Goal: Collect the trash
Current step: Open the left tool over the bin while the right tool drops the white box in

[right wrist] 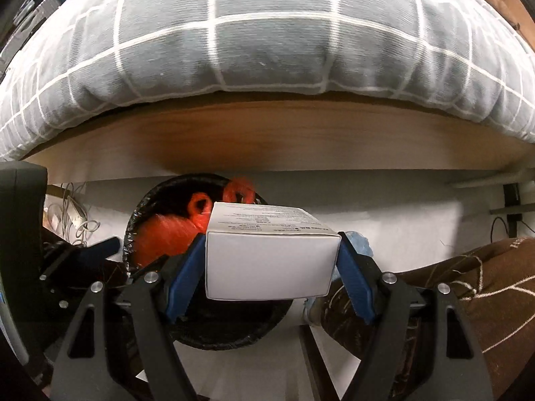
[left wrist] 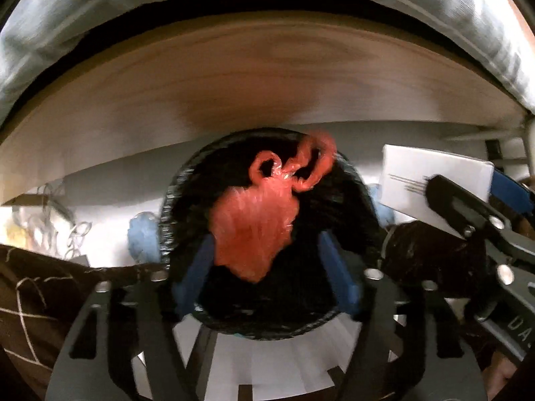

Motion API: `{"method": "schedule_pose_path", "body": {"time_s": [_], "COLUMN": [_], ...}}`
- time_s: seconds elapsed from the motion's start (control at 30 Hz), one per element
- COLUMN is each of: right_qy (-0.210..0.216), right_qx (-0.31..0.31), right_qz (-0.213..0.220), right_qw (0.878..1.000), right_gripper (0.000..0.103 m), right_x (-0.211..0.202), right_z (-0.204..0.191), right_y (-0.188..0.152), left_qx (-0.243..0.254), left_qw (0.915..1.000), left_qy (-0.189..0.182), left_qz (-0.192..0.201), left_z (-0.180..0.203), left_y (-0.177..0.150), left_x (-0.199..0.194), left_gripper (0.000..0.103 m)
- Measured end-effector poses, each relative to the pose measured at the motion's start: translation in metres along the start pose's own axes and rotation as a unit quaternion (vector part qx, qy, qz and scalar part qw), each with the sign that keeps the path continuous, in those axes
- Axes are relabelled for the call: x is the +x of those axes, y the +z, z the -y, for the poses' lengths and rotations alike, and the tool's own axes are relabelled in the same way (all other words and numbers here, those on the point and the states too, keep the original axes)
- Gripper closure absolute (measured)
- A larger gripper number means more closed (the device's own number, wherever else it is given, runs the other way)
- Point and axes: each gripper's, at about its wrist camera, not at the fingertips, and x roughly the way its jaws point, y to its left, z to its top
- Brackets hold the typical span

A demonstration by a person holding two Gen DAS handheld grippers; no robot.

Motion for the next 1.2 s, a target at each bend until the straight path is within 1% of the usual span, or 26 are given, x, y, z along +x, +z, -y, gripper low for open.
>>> {"method": "schedule_pose_path", "body": {"time_s": [0.03,0.1,0.17,0.23,0.33,0.4,0.5,0.57,0.6,0.9,1.07,1.13,1.17,1.2], "right_qy": [0.001,0.004,0.009,0.013,0.022,0.028,0.025,0.025,0.024,0.022,0.023,0.023,0.026,0.027], "right_qx": [-0.003,-0.009,-0.017,-0.025,-0.038,-0.044,-0.060,-0.068,-0.073,-0.077,-0.075,-0.074,-0.073,-0.073], "right_qz": [0.001,0.001,0.001,0.003,0.000,-0.001,-0.002,-0.010,-0.015,-0.038,-0.057,-0.062,-0.062,-0.061], "right_qw": [1.000,1.000,1.000,1.000,0.999,0.999,0.998,0.997,0.997,0.996,0.995,0.995,0.995,0.995], "right_gripper": [0.030,0.030,0.030,0.030,0.030,0.030,0.030,0.030,0.030,0.030,0.029,0.029,0.026,0.020], "right_x": [0.000,0.001,0.001,-0.001,0.002,0.000,-0.001,0.001,0.003,0.017,0.030,0.034,0.035,0.035], "right_z": [-0.003,-0.006,-0.012,-0.020,-0.032,-0.040,-0.054,-0.061,-0.065,-0.079,-0.082,-0.082,-0.082,-0.082], "right_y": [0.000,0.001,0.003,0.004,0.003,0.007,0.006,0.004,0.003,-0.005,-0.005,-0.005,-0.005,-0.005], "left_qx": [-0.007,-0.022,-0.031,-0.041,-0.059,-0.074,-0.088,-0.094,-0.100,-0.108,-0.115,-0.116,-0.116,-0.117], "left_qw": [1.0000,0.9996,0.9989,0.9978,0.9963,0.9950,0.9931,0.9917,0.9911,0.9907,0.9915,0.9913,0.9913,0.9912], "left_qy": [0.005,0.017,0.028,0.039,0.047,0.052,0.057,0.063,0.061,0.052,0.038,0.038,0.039,0.039], "left_qz": [0.002,0.010,0.023,0.034,0.040,0.043,0.053,0.061,0.064,0.065,0.048,0.049,0.049,0.048], "left_z": [-0.002,-0.016,-0.026,-0.038,-0.052,-0.063,-0.078,-0.086,-0.092,-0.108,-0.113,-0.113,-0.114,-0.115], "left_y": [0.001,0.000,-0.001,-0.005,-0.011,-0.015,-0.020,-0.022,-0.024,-0.026,-0.023,-0.021,-0.021,-0.020], "left_x": [-0.004,-0.009,-0.018,-0.025,-0.032,-0.037,-0.046,-0.053,-0.053,-0.055,-0.043,-0.042,-0.041,-0.040], "left_gripper": [0.030,0.023,0.018,0.015,0.012,0.011,0.010,0.009,0.008,0.008,0.008,0.008,0.008,0.008]}}
